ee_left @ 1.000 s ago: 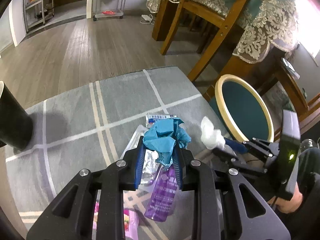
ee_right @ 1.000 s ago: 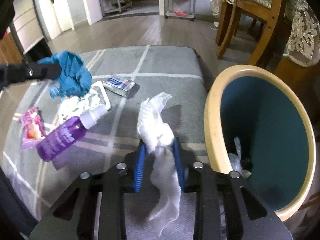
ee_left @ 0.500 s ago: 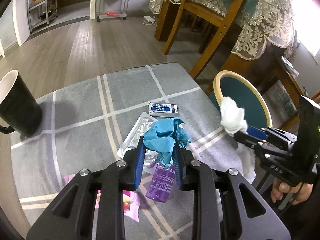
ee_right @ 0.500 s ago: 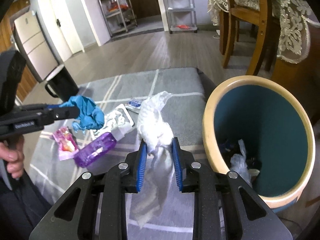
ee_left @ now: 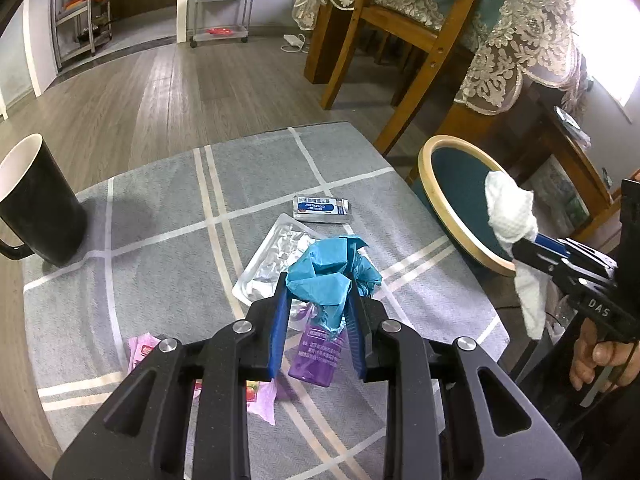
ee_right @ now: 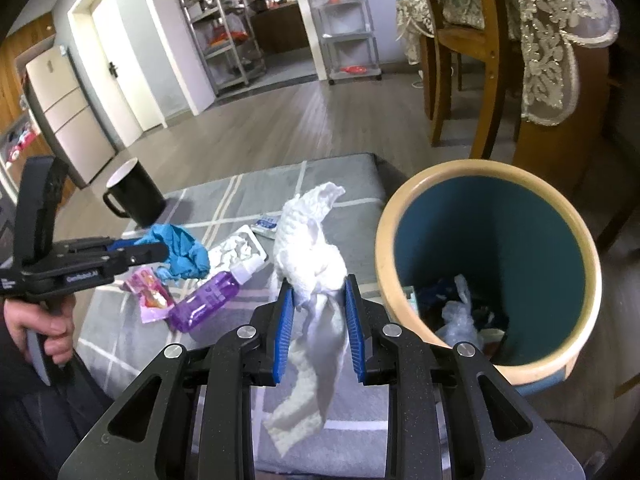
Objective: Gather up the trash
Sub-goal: 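Carry the glove and tissue over the teal bin and open both grippers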
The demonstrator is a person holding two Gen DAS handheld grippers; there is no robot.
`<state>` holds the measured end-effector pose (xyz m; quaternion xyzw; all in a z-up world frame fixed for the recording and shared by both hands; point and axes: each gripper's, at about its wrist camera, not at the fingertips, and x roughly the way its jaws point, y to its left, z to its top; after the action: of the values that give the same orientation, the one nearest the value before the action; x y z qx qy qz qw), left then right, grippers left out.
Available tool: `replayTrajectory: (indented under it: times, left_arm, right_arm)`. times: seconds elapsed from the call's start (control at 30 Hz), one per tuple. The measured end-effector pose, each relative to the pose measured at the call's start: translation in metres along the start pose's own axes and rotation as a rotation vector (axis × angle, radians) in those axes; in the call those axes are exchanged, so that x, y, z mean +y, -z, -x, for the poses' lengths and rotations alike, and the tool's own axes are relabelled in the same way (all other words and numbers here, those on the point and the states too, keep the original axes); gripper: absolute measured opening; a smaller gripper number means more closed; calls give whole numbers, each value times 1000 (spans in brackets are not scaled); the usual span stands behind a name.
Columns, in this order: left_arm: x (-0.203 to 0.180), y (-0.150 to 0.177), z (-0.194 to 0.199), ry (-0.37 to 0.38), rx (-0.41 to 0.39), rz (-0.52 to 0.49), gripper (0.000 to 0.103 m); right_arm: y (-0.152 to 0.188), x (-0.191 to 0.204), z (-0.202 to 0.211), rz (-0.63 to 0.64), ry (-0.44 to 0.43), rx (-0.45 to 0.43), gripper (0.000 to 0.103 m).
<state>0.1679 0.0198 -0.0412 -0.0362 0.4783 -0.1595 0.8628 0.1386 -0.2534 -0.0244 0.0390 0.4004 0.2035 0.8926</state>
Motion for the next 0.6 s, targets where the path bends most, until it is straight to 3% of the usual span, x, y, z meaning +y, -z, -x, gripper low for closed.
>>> replayTrajectory:
  times: [0.3,0.6]
  left_arm:
    - [-18,-5,-1,57,-7,6,25]
    - [-56,-22,-8,115,-14,-50,25]
  right_arm:
    - [-1,-7,14,-25,14,-31,27]
    - [-2,-21,31,-76,36,-65,27]
